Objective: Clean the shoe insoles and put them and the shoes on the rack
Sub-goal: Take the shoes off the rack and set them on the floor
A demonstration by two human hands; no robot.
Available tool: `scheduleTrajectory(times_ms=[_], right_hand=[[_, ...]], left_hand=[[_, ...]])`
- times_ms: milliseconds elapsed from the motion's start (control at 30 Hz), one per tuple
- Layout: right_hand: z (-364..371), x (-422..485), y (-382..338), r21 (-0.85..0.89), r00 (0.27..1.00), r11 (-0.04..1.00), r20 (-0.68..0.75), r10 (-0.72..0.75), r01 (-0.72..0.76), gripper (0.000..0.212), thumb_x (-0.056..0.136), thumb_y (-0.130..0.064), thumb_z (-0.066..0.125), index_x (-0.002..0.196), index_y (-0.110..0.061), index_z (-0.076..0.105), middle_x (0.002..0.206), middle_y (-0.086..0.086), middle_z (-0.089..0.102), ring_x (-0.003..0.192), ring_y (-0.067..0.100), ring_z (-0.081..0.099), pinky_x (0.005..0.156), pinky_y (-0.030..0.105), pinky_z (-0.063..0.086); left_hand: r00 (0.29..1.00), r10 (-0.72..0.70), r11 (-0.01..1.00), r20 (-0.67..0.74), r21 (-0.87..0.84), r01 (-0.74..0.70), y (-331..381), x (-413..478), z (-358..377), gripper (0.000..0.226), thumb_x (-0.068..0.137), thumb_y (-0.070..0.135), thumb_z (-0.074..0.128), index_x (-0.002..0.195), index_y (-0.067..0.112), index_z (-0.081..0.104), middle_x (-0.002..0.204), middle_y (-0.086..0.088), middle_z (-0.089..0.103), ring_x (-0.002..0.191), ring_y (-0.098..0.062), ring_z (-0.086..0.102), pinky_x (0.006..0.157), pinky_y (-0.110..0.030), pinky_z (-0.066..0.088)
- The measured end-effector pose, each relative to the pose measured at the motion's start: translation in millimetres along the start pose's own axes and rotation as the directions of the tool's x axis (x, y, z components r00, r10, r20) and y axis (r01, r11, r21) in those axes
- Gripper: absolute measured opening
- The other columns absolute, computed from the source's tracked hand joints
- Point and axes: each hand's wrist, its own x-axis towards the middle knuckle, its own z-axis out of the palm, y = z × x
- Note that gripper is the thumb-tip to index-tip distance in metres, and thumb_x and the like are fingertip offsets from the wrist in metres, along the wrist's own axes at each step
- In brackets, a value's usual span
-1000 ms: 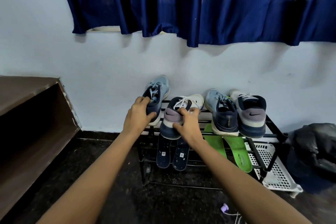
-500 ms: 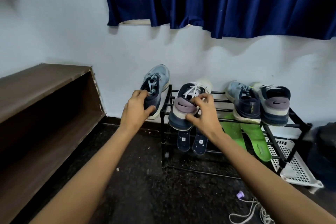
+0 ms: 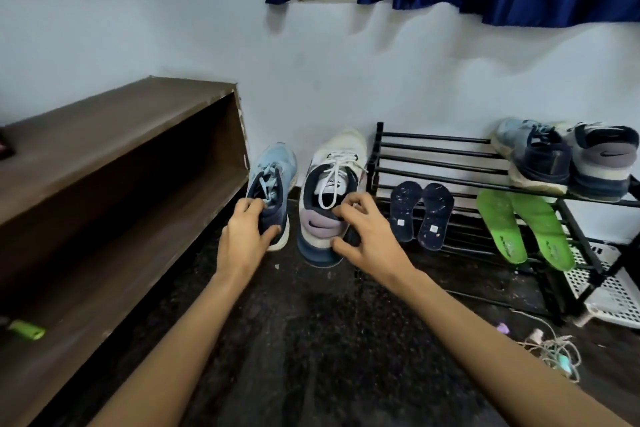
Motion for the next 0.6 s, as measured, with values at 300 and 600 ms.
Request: scheduleTrajectory(times_ms=[300,600], right_hand=[[129.3,-50.9,0.8,0.087,0.970,0.995,0.242,0.023,-0.045,0.026,0.071,-0.003,0.063,0.096,-0.006,0.056,0.102,0.003,0.049,0.089,0.016,0.050,0.076,0.026,0.042],[234.8,-106.3,17.1,0.095,0.861,0.993,0.509,0.017,-0.076,0.019,0.073,-0.005,0.059,0.092,-0.005,0.054,0.099,0.007,0.049,0.086,0.021,0.051,0.073,0.032,0.043]], left_hand=[[0.969,-0.206,0.975,0.138,0.109,0.192,-111.5,-101.2,11.7,0.032,0.083,0.022,0.076,0.105,0.013,0.055,0.113,-0.001,0.052,0.095,-0.028,0.062,0.075,-0.040,0.051],[0.866,-0.419,0.905,0.272,0.206,0.372,-184.8,-182.3,39.3,0.039,0.085,0.028,0.074,0.115,0.012,0.055,0.118,-0.004,0.051,0.094,-0.030,0.063,0.074,-0.039,0.050]])
